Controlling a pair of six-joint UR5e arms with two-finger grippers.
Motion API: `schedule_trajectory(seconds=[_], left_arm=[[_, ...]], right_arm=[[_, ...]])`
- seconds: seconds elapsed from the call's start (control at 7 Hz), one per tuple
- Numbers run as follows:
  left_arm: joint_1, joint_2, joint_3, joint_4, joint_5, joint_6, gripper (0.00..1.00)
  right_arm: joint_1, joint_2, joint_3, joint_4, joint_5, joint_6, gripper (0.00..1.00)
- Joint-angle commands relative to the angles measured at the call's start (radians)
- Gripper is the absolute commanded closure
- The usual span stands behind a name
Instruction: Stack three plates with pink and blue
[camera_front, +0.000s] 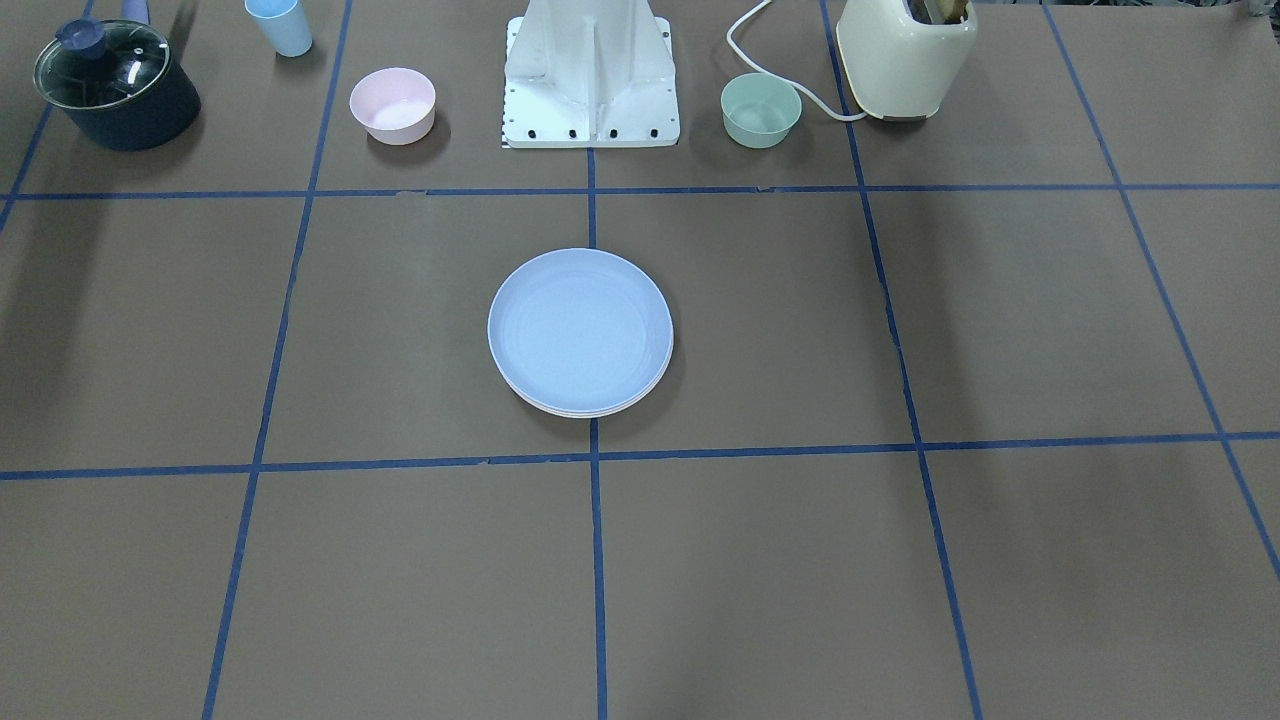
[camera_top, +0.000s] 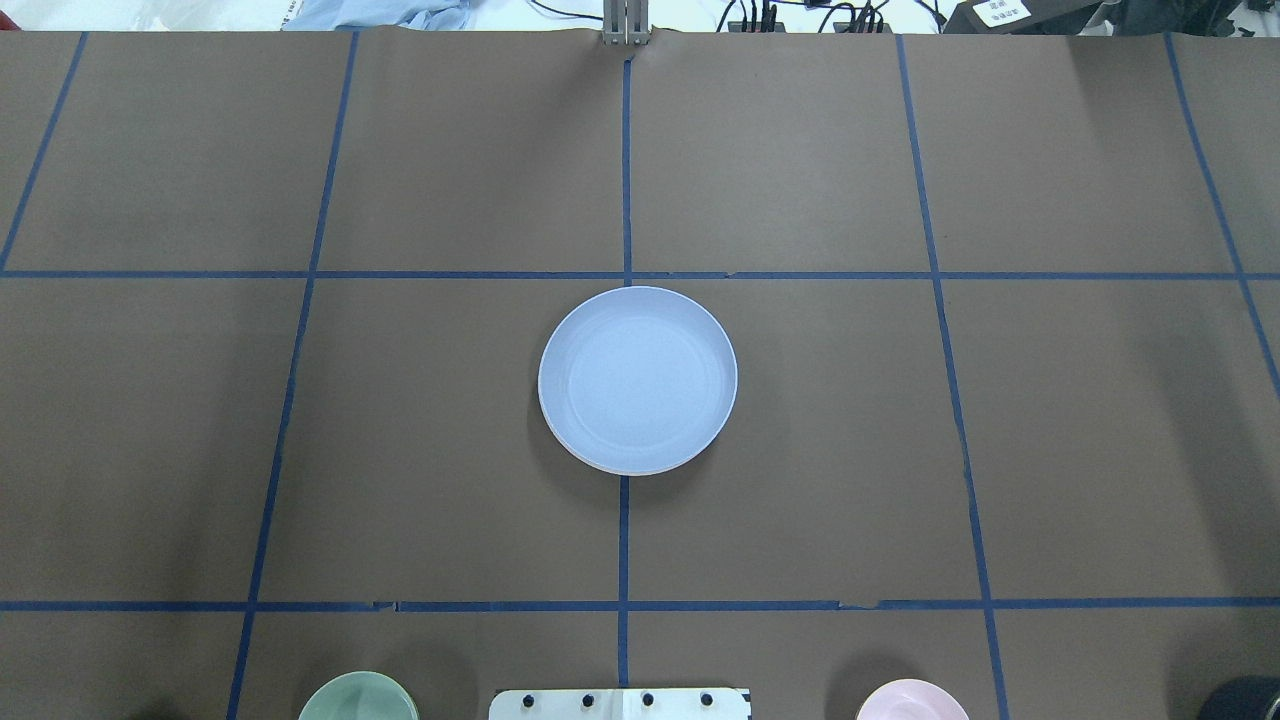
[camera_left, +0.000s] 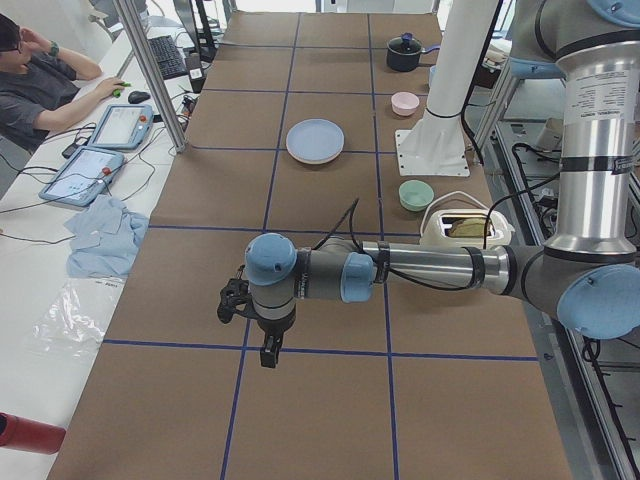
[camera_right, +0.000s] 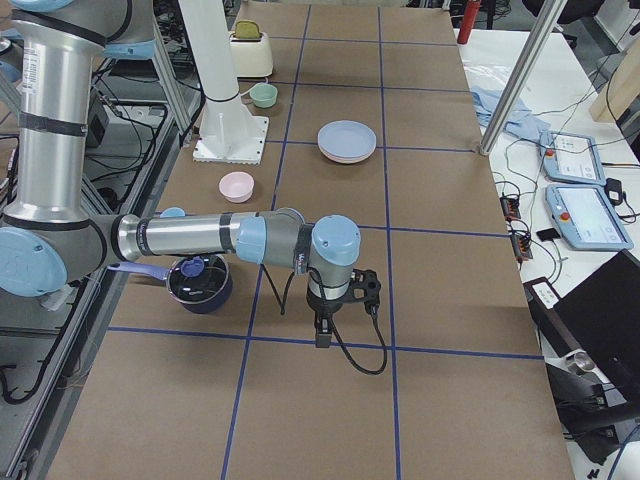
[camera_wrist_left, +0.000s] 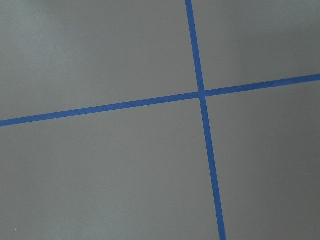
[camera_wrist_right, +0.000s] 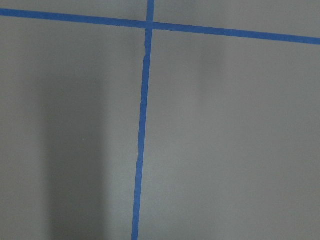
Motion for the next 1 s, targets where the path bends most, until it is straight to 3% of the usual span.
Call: schedule_trajectory(seconds=[0.0,0.86], left_arm=[[0.0,0.009,0.001,0.0,0.0,0.0,0.0],[0.0,0.026,0.005,0.0,0.002,0.003,0.0]], right_arm=[[0.0,0.001,-0.001,0.001,0.002,0.0,0.0],[0.0,0.005,0.007,0.014,0.006,0.0,0.0]])
